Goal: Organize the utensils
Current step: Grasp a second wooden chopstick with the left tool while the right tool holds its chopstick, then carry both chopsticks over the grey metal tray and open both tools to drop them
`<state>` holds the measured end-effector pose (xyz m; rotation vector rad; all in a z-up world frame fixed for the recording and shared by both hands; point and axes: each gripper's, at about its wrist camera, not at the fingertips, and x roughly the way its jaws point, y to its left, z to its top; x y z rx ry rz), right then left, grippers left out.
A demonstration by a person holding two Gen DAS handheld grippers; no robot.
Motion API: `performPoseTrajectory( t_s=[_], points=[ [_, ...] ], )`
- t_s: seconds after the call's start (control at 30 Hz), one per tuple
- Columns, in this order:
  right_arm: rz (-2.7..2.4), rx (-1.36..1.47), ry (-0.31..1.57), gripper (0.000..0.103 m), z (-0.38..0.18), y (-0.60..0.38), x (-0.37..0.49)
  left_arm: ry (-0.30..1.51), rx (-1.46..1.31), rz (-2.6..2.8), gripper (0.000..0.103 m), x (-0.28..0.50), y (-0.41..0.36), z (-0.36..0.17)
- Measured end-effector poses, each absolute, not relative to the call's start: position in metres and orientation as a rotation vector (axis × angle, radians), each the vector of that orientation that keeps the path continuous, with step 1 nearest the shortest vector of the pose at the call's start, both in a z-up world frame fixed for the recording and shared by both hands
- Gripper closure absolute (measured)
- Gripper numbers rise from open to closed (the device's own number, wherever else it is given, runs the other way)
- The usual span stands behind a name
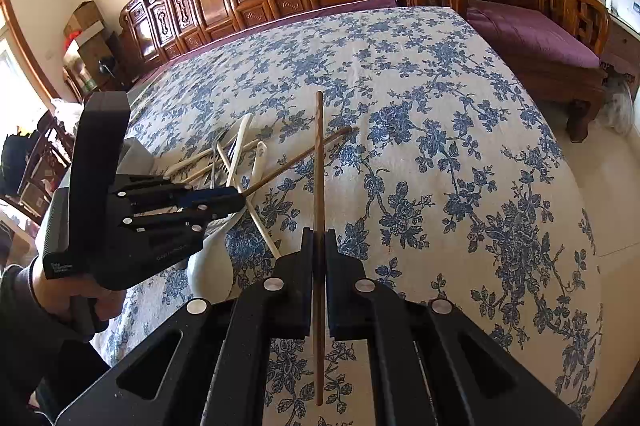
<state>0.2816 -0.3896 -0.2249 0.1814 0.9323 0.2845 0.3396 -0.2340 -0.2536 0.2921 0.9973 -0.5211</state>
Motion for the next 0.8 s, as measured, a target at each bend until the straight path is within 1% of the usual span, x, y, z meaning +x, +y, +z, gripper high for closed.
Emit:
performPoseTrajectory(
  t_s=[0.2,0.8],
  points=[
    [0.289,0.175,0.923,0.096,-0.220,-0.387,0.281,0.984,0.268,-0.522,0.099,0.333,-0.225,-0.245],
    [0.376,0.127,0.897,0.096,-0.202,-0.344,0.270,0.851,0.182,-0.460,0.099,0.275,-0.159,-0.174]
  ],
)
